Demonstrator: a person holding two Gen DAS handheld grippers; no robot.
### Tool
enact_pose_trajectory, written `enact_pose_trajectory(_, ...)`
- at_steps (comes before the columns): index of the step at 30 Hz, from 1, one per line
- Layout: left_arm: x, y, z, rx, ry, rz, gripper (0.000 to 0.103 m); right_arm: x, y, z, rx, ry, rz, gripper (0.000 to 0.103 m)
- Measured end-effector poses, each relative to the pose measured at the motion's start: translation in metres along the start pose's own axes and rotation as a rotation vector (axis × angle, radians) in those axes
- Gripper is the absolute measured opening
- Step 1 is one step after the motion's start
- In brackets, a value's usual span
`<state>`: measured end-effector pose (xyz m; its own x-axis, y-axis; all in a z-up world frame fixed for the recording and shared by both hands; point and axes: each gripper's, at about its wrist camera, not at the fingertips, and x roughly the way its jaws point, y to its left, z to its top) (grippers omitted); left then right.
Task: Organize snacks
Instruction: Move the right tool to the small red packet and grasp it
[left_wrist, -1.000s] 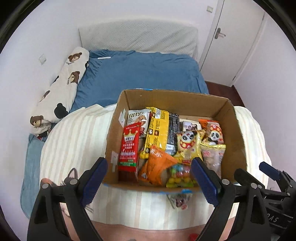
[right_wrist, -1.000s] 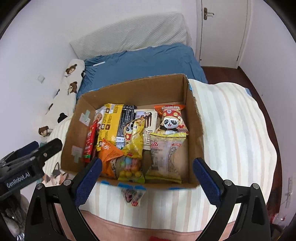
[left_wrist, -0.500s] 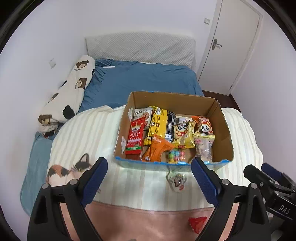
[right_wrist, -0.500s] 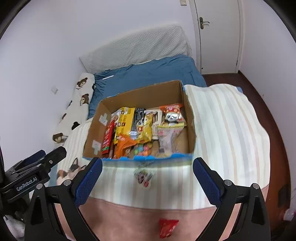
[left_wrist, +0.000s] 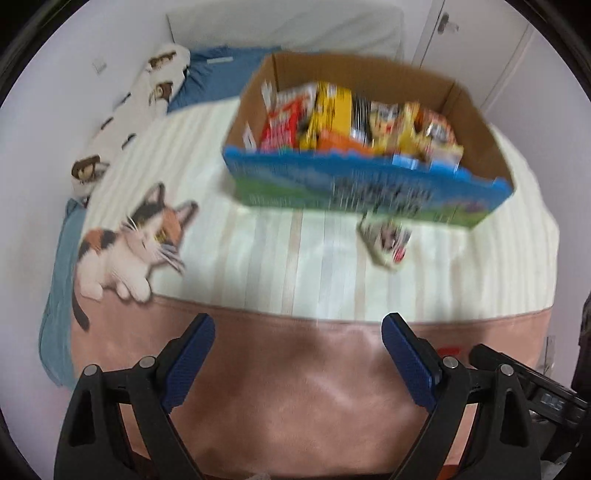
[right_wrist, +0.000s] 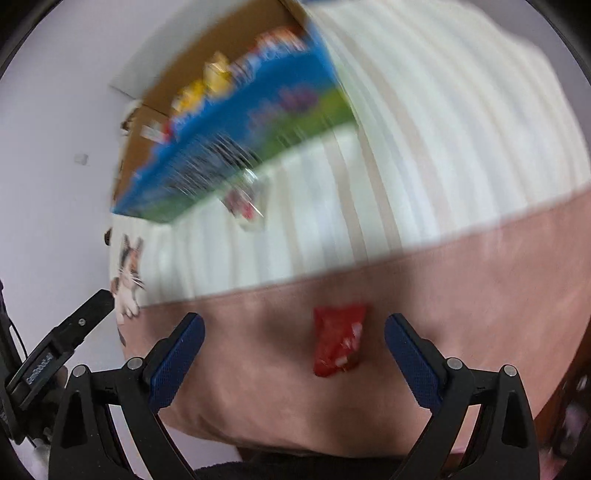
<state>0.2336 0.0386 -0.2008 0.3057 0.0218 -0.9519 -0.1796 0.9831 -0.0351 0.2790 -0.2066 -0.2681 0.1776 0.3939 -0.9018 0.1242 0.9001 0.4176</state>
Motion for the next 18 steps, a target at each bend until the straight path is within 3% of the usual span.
enact_pose_trajectory(2, 0.011, -0.003, -0.005, 0.009, 0.022, 0.01, 0.093, 0.016, -0.011, -0.004, 0.037, 0.029, 0.007, 0.073)
enact_pose_trajectory(4, 0.023, -0.008, -0.006, 0.015, 0.046, 0.011, 0.093, 0.033, -0.022, -0.007, 0.084, 0.053, 0.026, 0.071)
enact_pose_trajectory(10, 0.056, -0.023, 0.009, 0.002, 0.096, -0.035, 0.093, 0.076, -0.029, -0.016, 0.102, 0.1, 0.052, 0.038)
enact_pose_trajectory(14, 0.078, -0.039, 0.035, -0.033, 0.131, -0.122, 0.093, 0.071, -0.032, -0.024, 0.11, 0.061, 0.053, 0.037)
enact_pose_trajectory(18, 0.106, -0.059, 0.06, -0.055, 0.166, -0.162, 0.093, 0.05, -0.041, -0.019, 0.121, -0.006, 0.032, 0.037)
